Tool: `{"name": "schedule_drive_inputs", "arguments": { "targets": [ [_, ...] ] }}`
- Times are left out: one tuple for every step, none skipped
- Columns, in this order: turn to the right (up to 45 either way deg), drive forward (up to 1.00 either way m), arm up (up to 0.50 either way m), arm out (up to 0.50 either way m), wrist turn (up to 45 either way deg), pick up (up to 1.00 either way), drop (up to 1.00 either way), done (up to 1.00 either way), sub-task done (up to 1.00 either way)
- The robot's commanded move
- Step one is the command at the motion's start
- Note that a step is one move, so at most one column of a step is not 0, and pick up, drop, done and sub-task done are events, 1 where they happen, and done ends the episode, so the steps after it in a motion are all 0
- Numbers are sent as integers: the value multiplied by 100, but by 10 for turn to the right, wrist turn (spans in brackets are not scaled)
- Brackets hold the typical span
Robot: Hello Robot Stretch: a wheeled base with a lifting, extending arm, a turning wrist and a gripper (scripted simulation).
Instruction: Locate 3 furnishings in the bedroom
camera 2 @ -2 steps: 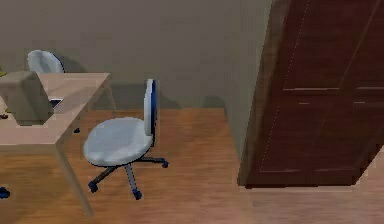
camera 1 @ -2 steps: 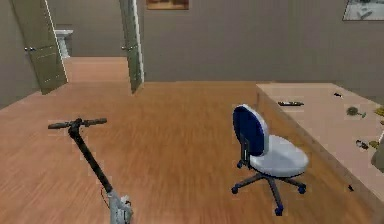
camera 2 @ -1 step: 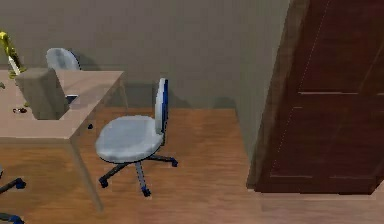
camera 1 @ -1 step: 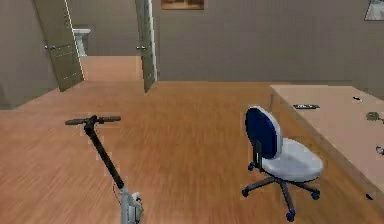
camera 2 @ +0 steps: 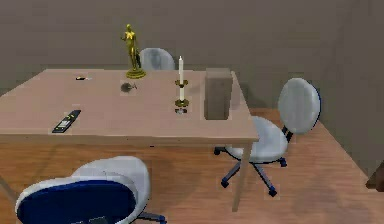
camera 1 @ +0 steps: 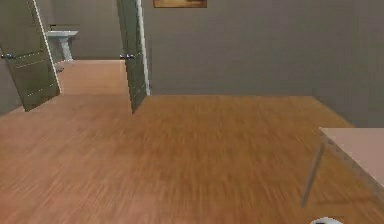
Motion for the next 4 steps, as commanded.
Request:
{"name": "schedule_drive_inputs", "arguments": {
  "targets": [
    [-60,0,0,0,0,0,0,0,0],
    [0,25,0,0,0,0,0,0,0],
    [-210,0,0,0,0,0,0,0,0],
    [0,100,0,0,0,0,0,0,0]
  ]
}}
